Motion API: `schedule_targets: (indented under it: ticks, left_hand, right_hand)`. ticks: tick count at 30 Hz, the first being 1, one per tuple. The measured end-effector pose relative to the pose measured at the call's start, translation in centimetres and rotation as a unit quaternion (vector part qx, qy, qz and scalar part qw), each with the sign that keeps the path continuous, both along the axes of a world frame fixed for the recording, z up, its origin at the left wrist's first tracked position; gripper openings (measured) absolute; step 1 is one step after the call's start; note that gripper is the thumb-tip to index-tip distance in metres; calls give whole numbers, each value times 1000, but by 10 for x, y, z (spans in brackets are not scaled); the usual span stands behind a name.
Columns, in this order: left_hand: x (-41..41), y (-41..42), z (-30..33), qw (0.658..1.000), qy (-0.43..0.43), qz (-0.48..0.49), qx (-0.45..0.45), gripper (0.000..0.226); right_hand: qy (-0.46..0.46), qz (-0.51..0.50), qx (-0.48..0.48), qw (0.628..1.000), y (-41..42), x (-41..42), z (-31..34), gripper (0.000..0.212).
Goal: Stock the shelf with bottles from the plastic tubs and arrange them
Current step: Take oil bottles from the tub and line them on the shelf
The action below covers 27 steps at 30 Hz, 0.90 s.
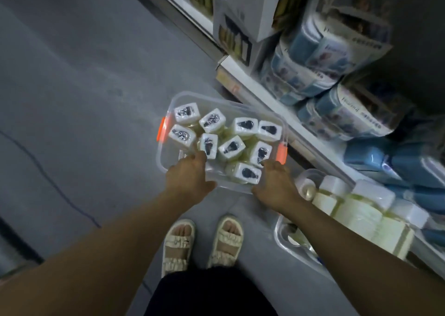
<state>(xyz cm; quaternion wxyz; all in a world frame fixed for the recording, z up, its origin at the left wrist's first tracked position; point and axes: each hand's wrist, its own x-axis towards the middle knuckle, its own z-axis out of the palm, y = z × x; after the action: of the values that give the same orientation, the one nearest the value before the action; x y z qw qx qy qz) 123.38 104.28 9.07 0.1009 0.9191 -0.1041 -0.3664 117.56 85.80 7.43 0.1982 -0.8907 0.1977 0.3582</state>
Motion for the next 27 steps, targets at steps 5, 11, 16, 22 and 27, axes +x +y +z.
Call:
schedule_targets:
  ticks: [5, 11, 16, 22, 27]
  left_hand:
    - [-5, -3, -62, 1000, 1, -14, -5, 61]
    - [-5, -3, -116, 999, -14, -15, -32, 59]
    - [-2, -3, -141, 998, -17, -15, -54, 59]
    - [0, -1, -149, 998, -12, -24, -55, 58]
    - [1, 0, -142, 998, -10, -33, -62, 60]
  right_hand:
    - [-30, -2, -19, 999, -1, -11, -64, 62]
    - [-106, 110, -106, 983, 2, -12, -127, 66]
    - [-150, 136, -209, 957, 11, -9, -161, 51]
    - [-187, 170, -226, 941, 9, -3, -173, 48]
    - [-217, 149, -184, 947, 10, -6, -164, 53]
